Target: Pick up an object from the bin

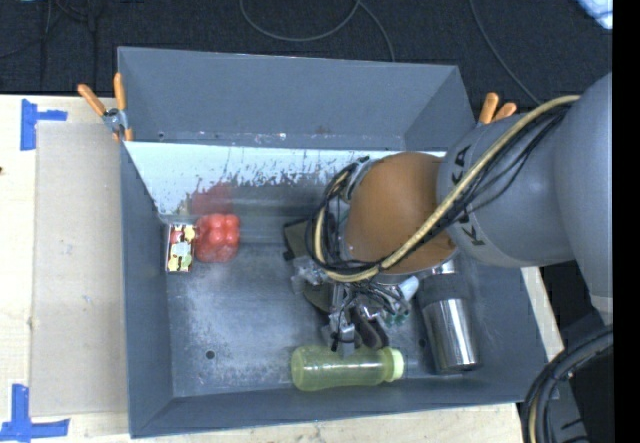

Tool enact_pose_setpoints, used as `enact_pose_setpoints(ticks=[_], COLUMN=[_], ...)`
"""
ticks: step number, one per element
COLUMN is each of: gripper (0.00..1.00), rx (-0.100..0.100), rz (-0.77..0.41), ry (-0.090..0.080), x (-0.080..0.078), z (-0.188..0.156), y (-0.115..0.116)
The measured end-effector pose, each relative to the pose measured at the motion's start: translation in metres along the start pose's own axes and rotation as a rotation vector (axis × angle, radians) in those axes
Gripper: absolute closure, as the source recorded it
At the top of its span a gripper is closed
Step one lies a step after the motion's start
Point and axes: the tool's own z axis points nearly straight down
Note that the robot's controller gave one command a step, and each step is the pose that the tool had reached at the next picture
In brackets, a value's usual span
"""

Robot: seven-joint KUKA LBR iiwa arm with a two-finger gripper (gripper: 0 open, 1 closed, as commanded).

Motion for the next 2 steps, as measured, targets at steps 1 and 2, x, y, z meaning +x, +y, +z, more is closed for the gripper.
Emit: enact_pose_setpoints(ticks=[1, 2], gripper=[0.0, 0.0], rx=[-0.004, -0.001], rz=[0.16, 0.18], ry=[-0.014, -0.015], x=[0.01, 0.009], z=[0.007, 0.01], y=[-0.052, -0.066])
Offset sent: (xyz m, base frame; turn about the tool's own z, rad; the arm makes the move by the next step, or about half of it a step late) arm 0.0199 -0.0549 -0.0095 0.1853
